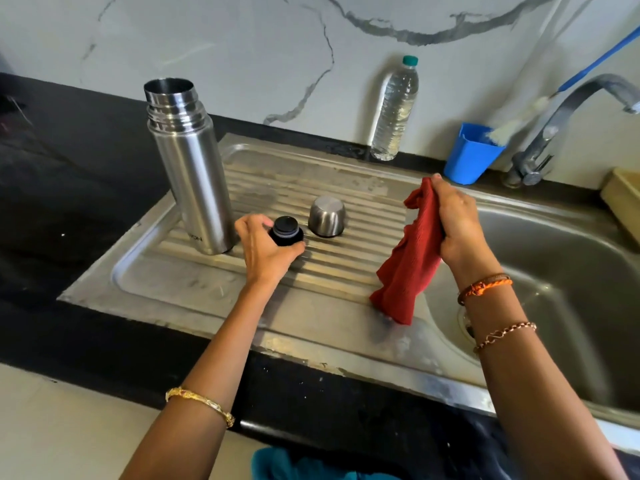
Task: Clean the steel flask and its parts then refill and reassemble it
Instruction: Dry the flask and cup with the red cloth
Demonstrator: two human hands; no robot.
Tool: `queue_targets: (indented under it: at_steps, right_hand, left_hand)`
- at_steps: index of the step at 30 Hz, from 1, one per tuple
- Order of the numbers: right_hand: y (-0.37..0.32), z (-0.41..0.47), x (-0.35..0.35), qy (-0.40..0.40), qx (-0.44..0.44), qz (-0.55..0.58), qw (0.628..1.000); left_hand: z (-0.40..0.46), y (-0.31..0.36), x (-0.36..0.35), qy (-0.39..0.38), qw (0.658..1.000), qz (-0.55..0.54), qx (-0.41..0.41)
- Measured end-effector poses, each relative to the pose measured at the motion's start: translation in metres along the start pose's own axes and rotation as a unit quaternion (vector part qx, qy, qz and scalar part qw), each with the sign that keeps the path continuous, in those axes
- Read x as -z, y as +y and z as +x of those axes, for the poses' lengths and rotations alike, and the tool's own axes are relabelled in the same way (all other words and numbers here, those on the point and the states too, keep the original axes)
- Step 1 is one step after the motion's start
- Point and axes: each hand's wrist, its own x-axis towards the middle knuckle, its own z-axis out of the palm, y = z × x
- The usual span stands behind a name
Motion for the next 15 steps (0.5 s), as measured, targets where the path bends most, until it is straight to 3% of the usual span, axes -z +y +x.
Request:
queue_targets:
  at_steps: [7,11,15]
  right_hand:
    - [0.014,0.001,0.006,-0.004,-0.007,-0.010,1.000]
    - [0.019,0.004,0.022,-0.012,-0.017,0.025,0.999]
    - [0.019,0.002,0.033,-0.030,-0.022,0.064,0.997]
  left_hand:
    - [-0.013,0.014,0.004,-0.032,0.996,0.088,-0.005]
    - [-0.013,0.038,-0.007,0.022,0.988,0.099,-0.120]
    - [0.011,0.054,-0.031,-0.085,0.957,0.229,-0.156]
